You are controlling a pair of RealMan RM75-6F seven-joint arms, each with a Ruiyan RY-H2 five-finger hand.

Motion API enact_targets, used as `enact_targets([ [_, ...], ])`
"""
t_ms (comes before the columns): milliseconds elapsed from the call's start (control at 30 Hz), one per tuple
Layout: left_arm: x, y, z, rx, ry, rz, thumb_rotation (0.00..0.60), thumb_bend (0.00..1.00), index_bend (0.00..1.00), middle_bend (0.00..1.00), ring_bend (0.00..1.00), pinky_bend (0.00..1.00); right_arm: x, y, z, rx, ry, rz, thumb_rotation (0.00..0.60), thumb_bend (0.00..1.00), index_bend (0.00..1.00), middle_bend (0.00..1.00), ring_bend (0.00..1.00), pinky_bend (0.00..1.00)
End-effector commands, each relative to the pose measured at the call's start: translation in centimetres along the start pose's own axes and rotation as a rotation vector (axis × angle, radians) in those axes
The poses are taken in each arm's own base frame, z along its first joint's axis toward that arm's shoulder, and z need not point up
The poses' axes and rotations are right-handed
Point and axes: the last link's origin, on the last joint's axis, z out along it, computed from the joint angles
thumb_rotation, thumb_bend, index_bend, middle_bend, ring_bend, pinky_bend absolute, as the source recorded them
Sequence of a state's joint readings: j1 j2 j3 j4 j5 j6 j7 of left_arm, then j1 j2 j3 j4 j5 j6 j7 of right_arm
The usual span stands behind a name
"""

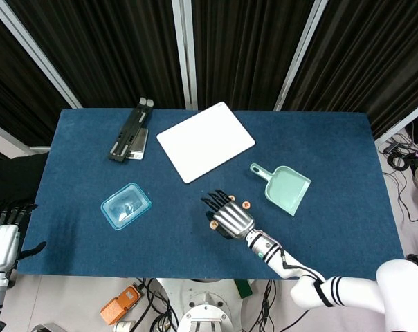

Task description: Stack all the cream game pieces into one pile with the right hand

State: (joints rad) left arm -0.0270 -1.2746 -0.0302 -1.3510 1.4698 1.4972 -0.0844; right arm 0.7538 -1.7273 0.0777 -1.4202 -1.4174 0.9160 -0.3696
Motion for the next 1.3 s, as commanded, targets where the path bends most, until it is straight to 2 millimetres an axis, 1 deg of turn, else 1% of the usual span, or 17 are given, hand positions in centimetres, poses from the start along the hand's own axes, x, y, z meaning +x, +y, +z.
enact_targets([
  [33, 0.0, 0.0, 0.0, 0.000, 0.002, -0.001, 0.600, 0.07, 0.20, 0.14, 0.08, 0.00, 0.2, 0.0, -0.1, -0.001, 0.012, 0.002, 0.600, 0.55, 0.46, 0.15, 0.00, 0.02],
  [100, 0.0, 0.0, 0.0, 0.000, 0.001, -0.002, 0.600, 0.07, 0.20, 0.14, 0.08, 0.00, 0.6, 0.3, -0.2, -0.010, 0.028, 0.008, 0.600, 0.55, 0.45, 0.15, 0.00, 0.02],
  [167, 0.0, 0.0, 0.0, 0.000, 0.001, -0.002, 0.600, 0.07, 0.20, 0.14, 0.08, 0.00, 1.0, 1.0, -0.5, -0.031, 0.043, 0.005, 0.600, 0.55, 0.45, 0.15, 0.00, 0.02],
  [267, 0.0, -0.1, -0.1, 0.000, 0.001, -0.004, 0.600, 0.07, 0.20, 0.14, 0.08, 0.00, 1.5, 3.2, -1.0, -0.102, 0.054, -0.018, 0.600, 0.54, 0.44, 0.15, 0.00, 0.02],
  [333, -0.1, -0.1, -0.1, 0.001, 0.000, -0.005, 0.600, 0.07, 0.20, 0.14, 0.08, 0.00, 1.6, 4.5, -1.4, -0.146, 0.051, -0.031, 0.600, 0.51, 0.43, 0.15, 0.00, 0.02],
  [400, -0.1, -0.1, -0.1, 0.001, -0.002, -0.004, 0.600, 0.07, 0.20, 0.14, 0.08, 0.00, 1.4, 6.0, -1.8, -0.203, 0.038, -0.038, 0.600, 0.47, 0.43, 0.15, 0.00, 0.02],
  [467, -0.2, -0.1, 0.0, -0.001, -0.004, -0.003, 0.600, 0.07, 0.20, 0.14, 0.08, 0.00, 1.0, 7.2, -2.1, -0.249, 0.020, -0.042, 0.600, 0.45, 0.43, 0.15, 0.00, 0.02],
  [567, -0.1, 0.0, 0.1, -0.005, -0.003, -0.002, 0.600, 0.07, 0.20, 0.14, 0.08, 0.00, 0.5, 8.0, -2.3, -0.283, -0.005, -0.038, 0.600, 0.44, 0.43, 0.15, 0.00, 0.02],
  [767, 0.0, 0.1, 0.1, -0.008, 0.000, 0.001, 0.600, 0.07, 0.20, 0.14, 0.08, 0.00, -0.2, 8.3, -2.3, -0.294, -0.028, -0.032, 0.600, 0.44, 0.45, 0.15, 0.00, 0.02],
  [933, 0.0, 0.1, 0.0, -0.004, -0.003, 0.002, 0.600, 0.07, 0.20, 0.14, 0.08, 0.00, -0.7, 8.2, -1.9, -0.286, -0.044, -0.027, 0.600, 0.44, 0.47, 0.15, 0.00, 0.02],
  [1300, -0.1, 0.0, 0.0, 0.000, -0.004, 0.003, 0.600, 0.07, 0.20, 0.14, 0.08, 0.00, -1.1, 8.0, -1.5, -0.274, -0.054, -0.020, 0.600, 0.44, 0.48, 0.15, 0.00, 0.02],
])
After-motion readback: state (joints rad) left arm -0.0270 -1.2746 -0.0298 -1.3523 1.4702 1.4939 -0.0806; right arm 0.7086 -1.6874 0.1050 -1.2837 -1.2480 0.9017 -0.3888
